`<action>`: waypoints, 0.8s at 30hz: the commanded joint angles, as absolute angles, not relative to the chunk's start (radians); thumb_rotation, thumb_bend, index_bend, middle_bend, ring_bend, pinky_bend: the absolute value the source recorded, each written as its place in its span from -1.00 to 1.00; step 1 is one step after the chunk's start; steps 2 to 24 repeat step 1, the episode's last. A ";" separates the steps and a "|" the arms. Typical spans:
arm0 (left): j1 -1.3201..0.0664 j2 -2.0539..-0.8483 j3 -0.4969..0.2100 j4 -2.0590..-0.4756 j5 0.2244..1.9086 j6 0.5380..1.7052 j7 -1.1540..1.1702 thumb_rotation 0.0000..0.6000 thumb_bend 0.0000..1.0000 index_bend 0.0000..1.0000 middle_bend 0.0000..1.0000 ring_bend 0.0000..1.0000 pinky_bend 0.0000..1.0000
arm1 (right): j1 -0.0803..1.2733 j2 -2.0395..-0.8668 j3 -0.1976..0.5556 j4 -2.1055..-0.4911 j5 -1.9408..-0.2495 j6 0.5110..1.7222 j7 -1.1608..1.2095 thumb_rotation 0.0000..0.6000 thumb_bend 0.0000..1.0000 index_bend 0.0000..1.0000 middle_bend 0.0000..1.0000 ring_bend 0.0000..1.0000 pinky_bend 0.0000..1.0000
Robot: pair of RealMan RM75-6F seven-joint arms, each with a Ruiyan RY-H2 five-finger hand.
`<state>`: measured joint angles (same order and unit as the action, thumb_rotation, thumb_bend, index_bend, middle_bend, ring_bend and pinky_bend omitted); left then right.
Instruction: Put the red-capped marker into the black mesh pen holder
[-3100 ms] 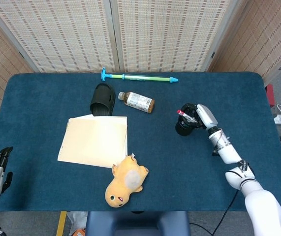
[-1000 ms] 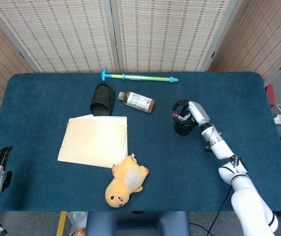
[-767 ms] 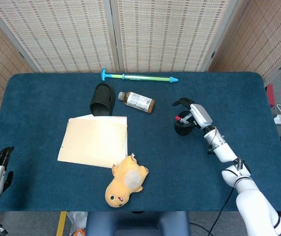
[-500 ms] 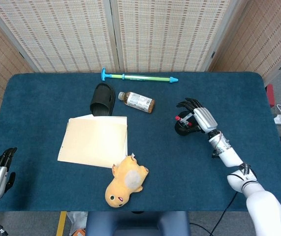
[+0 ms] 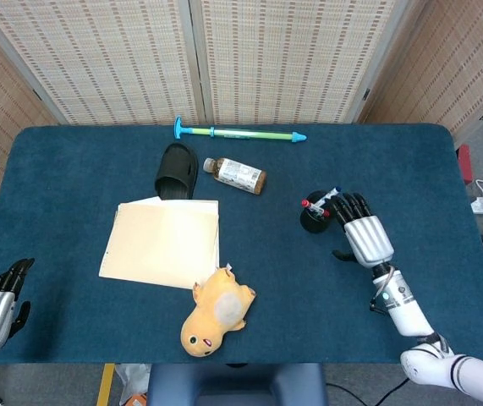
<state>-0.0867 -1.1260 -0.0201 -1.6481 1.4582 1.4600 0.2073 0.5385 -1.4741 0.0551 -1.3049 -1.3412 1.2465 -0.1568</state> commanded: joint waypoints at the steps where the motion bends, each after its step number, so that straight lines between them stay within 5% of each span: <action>1: -0.084 -1.122 -0.017 -1.653 1.465 1.465 0.204 1.00 -0.16 -0.82 -0.80 -0.54 -0.07 | 0.373 -1.324 0.031 -1.598 -1.202 1.374 -0.459 1.00 -0.95 -1.00 -0.90 -1.00 -1.00; 24: -0.084 -1.122 -0.017 -1.653 1.465 1.465 0.204 1.00 -0.16 -0.82 -0.80 -0.54 -0.07 | 0.373 -1.324 0.031 -1.598 -1.202 1.374 -0.459 1.00 -0.95 -1.00 -0.90 -1.00 -1.00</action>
